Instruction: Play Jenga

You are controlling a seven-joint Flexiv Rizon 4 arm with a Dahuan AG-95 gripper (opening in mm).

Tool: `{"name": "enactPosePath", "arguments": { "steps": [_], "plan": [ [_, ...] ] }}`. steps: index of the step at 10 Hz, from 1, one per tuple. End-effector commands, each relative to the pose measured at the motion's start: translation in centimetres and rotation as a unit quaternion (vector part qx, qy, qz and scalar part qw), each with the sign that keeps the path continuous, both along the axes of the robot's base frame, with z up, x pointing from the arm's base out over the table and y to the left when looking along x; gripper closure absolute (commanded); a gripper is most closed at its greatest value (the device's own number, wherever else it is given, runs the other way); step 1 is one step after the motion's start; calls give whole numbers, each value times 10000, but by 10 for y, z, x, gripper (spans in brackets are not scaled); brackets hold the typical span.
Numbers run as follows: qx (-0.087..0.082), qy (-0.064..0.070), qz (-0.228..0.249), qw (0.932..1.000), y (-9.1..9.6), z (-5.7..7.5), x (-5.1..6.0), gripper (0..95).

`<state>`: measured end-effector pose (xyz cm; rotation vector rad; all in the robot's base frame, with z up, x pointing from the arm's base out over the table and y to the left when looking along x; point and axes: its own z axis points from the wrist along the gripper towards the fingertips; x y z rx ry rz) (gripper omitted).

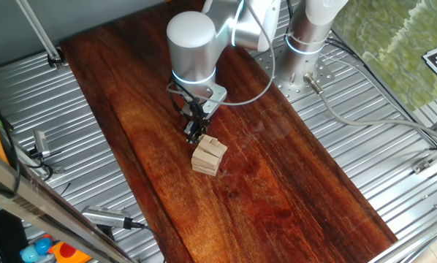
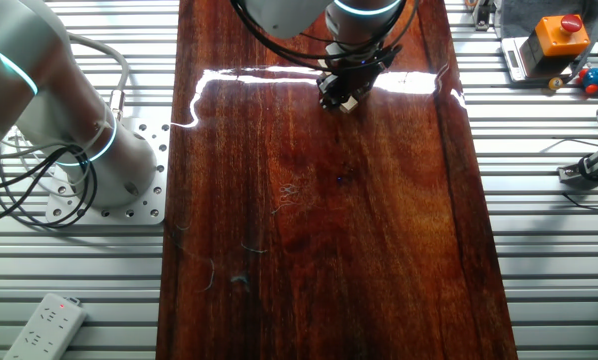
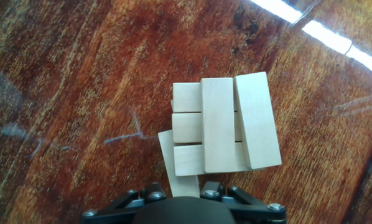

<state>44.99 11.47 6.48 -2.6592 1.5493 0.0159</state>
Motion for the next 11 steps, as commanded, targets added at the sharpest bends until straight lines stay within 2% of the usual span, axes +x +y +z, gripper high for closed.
{"name": "enactPosePath", "arguments": {
  "steps": [1, 6, 7, 11],
  "plan": [
    [2, -10, 0, 10000, 0, -1, 0, 570],
    [12, -20, -8, 10000, 0, -1, 0, 570],
    [15, -25, -8, 10000, 0, -1, 0, 760],
    [36, -35, 9, 10000, 0, -1, 0, 760]
  ]
}}
